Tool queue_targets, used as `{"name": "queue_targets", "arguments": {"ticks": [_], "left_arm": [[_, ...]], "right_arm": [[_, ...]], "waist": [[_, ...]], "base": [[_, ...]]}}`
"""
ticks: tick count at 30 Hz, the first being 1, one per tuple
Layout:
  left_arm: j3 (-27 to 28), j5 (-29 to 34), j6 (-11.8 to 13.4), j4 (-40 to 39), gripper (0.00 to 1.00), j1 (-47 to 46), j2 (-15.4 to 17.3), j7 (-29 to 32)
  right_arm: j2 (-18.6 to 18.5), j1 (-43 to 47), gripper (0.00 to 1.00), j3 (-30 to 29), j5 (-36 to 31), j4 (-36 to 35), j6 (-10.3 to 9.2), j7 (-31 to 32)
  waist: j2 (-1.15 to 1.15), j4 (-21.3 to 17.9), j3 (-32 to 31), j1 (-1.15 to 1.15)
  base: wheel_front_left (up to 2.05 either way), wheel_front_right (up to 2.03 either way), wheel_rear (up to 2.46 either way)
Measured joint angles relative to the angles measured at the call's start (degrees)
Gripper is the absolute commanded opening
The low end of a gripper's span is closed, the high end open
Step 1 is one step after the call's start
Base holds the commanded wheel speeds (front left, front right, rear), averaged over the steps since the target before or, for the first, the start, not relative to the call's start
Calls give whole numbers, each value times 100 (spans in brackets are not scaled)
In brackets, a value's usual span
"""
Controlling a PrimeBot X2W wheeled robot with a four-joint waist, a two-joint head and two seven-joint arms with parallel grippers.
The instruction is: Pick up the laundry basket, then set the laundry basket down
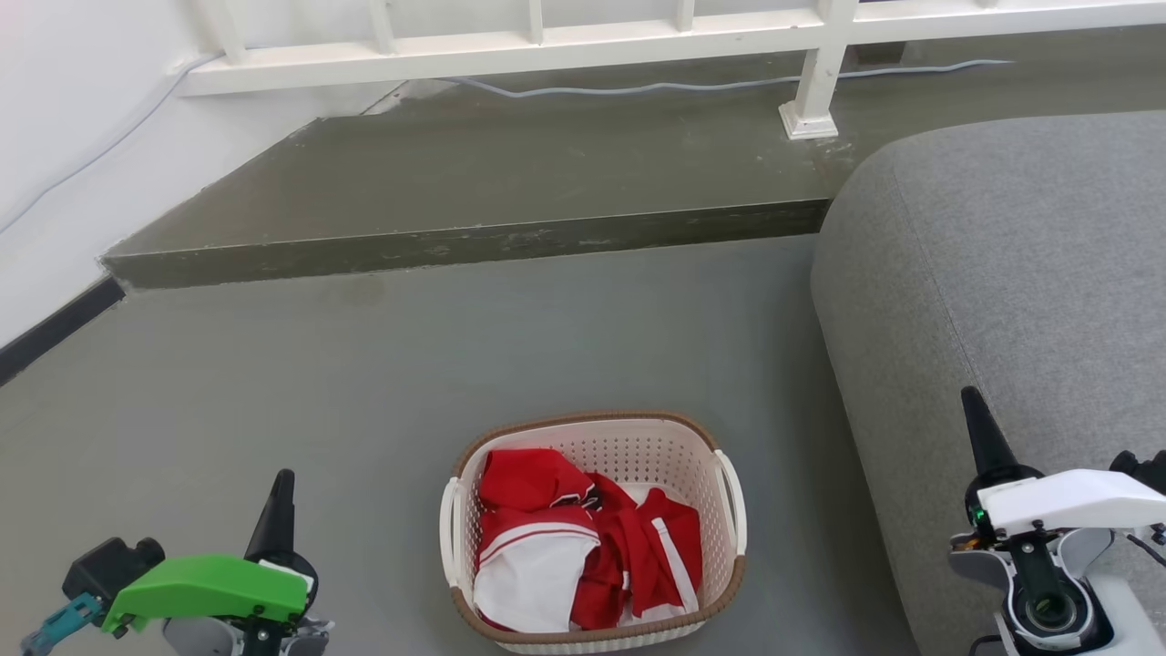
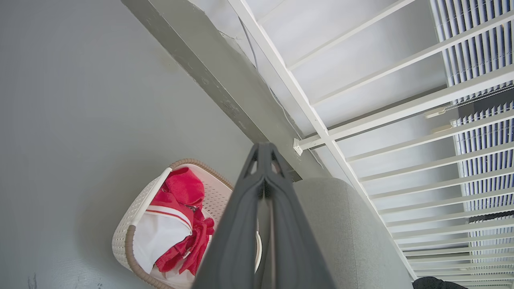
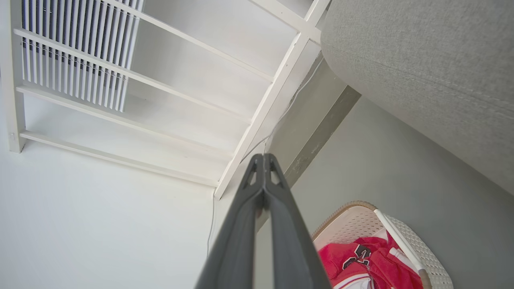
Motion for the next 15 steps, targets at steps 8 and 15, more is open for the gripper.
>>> {"name": "queue_targets", "arguments": {"ticks": [8,15], "left_arm": [[133,-566,-132,49,0,-11,3,124],[265,-1099,-213,74,0,-28,5,263]], "right_arm": [[27,-22,0,-136,586,34,98,143],[38,-69,0,-260,1129,80,170,255]], "waist": [[0,21,-40,0],[0,39,-74,0]], "base": [[0,0,0],[0,0,0]]}}
